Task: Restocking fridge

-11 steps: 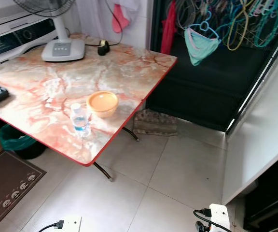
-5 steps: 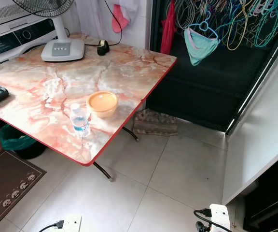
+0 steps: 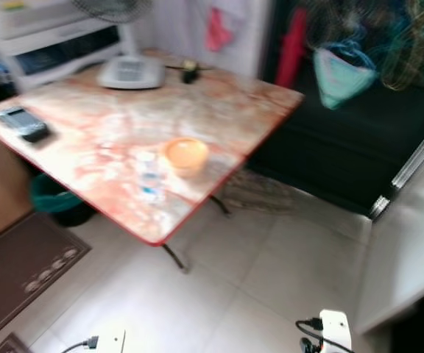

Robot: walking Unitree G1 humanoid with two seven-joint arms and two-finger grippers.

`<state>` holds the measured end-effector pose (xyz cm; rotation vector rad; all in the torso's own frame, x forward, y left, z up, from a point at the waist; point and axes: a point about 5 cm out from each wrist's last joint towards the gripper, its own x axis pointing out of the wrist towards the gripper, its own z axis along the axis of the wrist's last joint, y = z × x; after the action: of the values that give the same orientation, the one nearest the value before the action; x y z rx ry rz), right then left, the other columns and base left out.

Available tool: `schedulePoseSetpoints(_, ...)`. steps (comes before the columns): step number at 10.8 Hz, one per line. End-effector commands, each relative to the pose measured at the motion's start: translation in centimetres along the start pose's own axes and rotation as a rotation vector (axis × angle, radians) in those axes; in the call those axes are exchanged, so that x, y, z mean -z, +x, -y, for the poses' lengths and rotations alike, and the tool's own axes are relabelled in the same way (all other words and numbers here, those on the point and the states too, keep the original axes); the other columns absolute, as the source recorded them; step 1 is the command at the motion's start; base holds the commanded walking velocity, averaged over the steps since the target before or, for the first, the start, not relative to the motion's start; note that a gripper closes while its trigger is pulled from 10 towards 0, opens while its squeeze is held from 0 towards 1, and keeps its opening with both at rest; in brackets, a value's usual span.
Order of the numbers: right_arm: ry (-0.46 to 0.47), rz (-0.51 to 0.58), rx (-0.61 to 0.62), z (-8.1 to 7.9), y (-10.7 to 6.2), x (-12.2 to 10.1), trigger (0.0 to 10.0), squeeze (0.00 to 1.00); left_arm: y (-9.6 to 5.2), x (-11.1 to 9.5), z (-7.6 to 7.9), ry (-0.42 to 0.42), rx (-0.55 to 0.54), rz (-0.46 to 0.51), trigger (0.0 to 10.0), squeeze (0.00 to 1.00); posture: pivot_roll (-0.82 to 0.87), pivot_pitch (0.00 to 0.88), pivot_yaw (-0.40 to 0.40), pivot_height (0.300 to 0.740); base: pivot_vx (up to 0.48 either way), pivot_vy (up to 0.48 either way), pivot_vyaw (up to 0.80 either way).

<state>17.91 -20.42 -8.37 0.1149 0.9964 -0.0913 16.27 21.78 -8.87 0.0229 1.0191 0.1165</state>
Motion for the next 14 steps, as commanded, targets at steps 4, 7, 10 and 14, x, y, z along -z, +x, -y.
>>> schedulePoseSetpoints(4,-0.015,-0.001,0.001,0.04,0.02,-0.22,10.0,0.00,0.05,-0.28,-0.06,-0.012,-0.004,0.002,10.0,0.00,0.11,0.000,-0.026,0.740,0.302,0.000,0.13)
schedulePoseSetpoints(7,-0.019,0.000,0.001,0.04,0.02,-0.21,10.0,0.00,0.04,-0.29,-0.13,-0.005,-0.014,0.004,10.0,0.00,0.11,0.000,-0.025,0.740,0.100,0.000,0.80)
schedulePoseSetpoints(10,-0.020,-0.001,0.002,0.05,0.02,-0.21,10.0,0.00,0.04,-0.32,-0.14,0.003,-0.018,0.005,10.0,0.00,0.11,0.000,-0.027,0.740,0.000,0.000,0.80)
schedulePoseSetpoints(14,-0.019,-0.003,0.000,0.06,0.03,-0.23,10.0,0.00,0.05,-0.34,-0.24,0.014,-0.035,0.004,10.0,0.00,0.11,0.000,-0.029,0.740,0.000,0.000,0.80)
